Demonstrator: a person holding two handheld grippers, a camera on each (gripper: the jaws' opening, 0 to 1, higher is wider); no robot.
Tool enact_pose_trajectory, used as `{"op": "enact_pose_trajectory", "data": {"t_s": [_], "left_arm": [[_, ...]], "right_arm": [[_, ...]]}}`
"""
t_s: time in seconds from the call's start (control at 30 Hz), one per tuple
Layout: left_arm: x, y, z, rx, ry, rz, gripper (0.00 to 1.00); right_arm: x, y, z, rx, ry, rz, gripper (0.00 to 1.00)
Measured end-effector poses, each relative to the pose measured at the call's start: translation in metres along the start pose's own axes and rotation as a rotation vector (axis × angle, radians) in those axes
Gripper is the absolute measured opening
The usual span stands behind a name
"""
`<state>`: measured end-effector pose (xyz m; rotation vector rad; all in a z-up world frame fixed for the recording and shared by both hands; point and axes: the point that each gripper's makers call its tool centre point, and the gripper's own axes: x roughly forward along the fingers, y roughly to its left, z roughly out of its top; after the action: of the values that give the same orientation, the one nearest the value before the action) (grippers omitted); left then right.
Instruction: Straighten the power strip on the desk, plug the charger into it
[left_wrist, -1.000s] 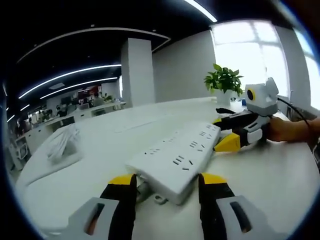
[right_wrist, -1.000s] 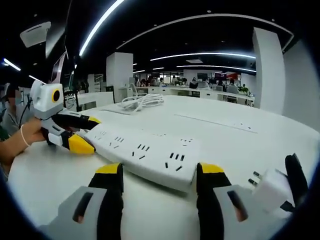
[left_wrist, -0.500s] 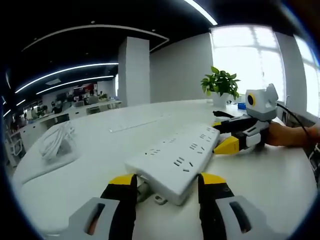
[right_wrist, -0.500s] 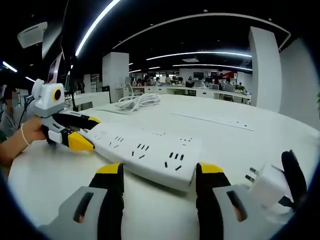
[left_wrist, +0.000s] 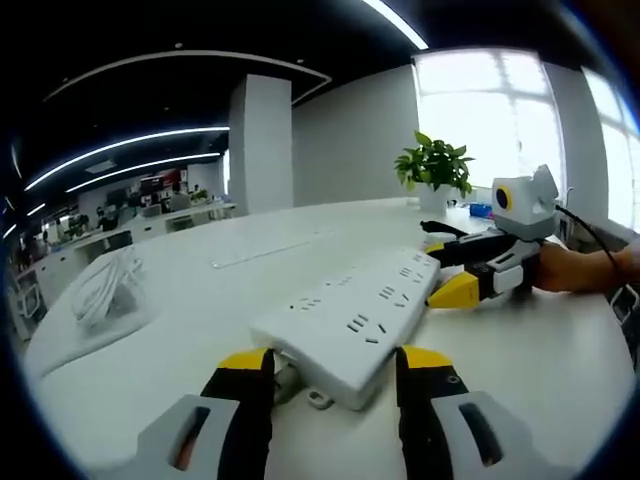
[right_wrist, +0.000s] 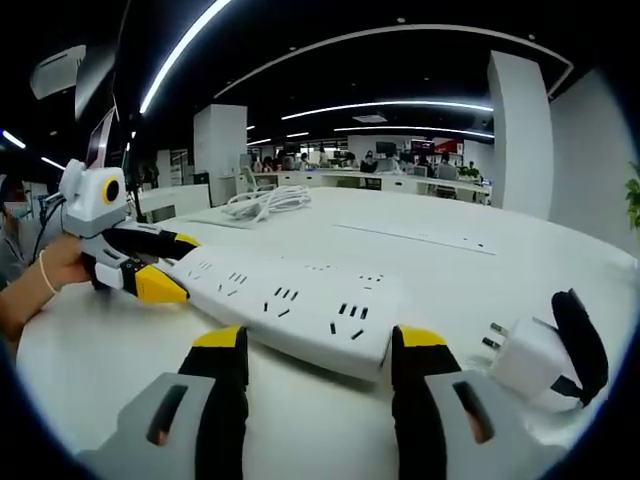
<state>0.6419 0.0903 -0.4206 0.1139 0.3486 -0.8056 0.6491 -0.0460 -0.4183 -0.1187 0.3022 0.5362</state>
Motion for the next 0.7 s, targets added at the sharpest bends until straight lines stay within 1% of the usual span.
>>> {"op": "enact_pose_trajectory", "data": {"t_s": [0.17,0.37,0.5,0.57,0.6,0.67,0.7], "left_arm": [[0.0025,-0.0006,0.0006,0.017,-0.001,-0.024,0.49],[0.0044,-0.0008,0.0011,0.022,0.000,-0.041,0.49],[0.0040,-0.0009,0.0008,0.024,0.002,-0.041,0.49],[0.0033,-0.0013,0.0007,0.026,0.004,-0.036,0.49],[0.0023,-0.0020,0.0007,0.031,0.007,-0.030,0.48],[-0.0008,-0.0028,0.0003,0.053,0.013,-0.011,0.47],[-0.0025,-0.0001,-0.0001,0.068,0.015,0.016,0.47]], "right_arm": [[-0.0046,0.0001,-0.0013,0.006,0.004,-0.039,0.57],[-0.0059,-0.0009,-0.0021,0.011,0.005,-0.054,0.57],[-0.0061,-0.0007,-0.0027,0.005,0.008,-0.052,0.57],[-0.0077,-0.0022,-0.0027,0.004,0.012,-0.041,0.56],[-0.0090,-0.0010,-0.0021,0.015,0.008,-0.017,0.57],[-0.0098,0.0054,-0.0028,0.027,0.008,0.056,0.62],[-0.0104,0.0060,-0.0039,0.039,0.013,0.075,0.65]]}}
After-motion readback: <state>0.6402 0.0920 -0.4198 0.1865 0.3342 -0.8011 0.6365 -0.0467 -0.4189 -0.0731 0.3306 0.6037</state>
